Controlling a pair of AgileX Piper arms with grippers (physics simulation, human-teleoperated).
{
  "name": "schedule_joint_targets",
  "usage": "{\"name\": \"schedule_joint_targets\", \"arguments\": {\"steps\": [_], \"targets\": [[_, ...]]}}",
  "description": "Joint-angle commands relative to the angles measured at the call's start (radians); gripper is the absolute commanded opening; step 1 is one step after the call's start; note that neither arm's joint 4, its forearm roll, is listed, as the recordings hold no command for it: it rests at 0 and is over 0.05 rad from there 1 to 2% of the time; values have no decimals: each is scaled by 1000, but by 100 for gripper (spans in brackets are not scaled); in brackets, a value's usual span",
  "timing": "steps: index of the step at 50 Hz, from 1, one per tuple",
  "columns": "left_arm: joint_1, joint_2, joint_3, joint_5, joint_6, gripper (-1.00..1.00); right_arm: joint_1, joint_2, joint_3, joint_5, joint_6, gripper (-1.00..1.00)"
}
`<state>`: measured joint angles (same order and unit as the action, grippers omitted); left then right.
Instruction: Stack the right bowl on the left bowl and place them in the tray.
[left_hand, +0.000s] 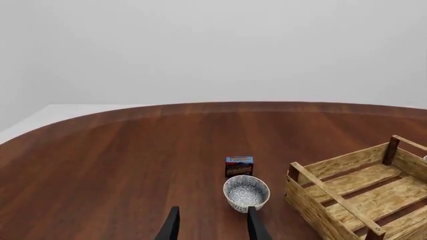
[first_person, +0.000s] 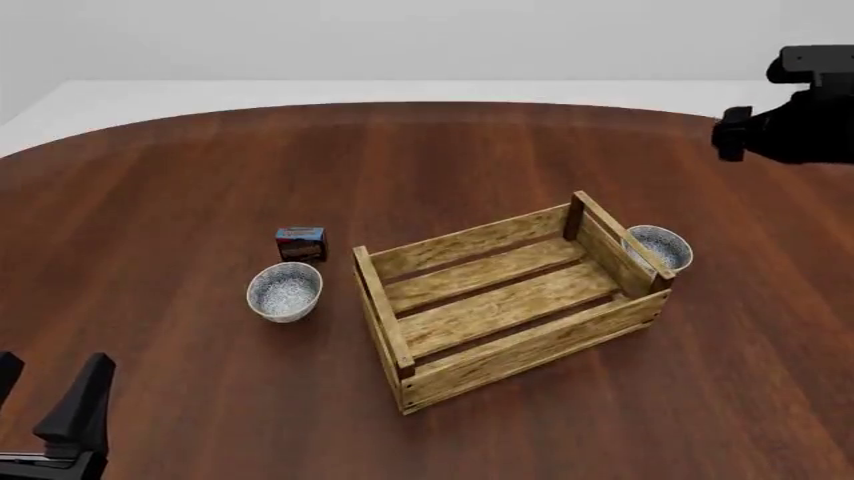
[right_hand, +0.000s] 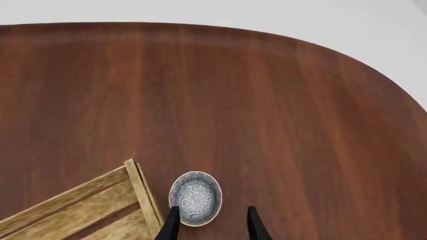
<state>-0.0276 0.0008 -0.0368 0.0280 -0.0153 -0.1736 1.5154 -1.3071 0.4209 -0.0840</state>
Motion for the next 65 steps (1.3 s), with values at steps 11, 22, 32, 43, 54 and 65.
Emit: {"name": "schedule_joint_targets", "arguments": {"steps": [11,22,32,43,54,65], "targets": [[-3,0,-3,6,-9,100,-11,135,-40,3,22,100],[-3,0,-28,24,-16,100,-19,194,-65,4,39,100],[-3,0,-28,22,-13,100,-24,253,-70,-18,42,100],[-3,0,-21,17,-16,100,-33,323,-63,-52,43,100],[-2,0,-16,11,-16,100,-50,359,-65,-64,46,100],[-1,0,-14,9,-17,100,-55,401,-56,-89,52,100]]}}
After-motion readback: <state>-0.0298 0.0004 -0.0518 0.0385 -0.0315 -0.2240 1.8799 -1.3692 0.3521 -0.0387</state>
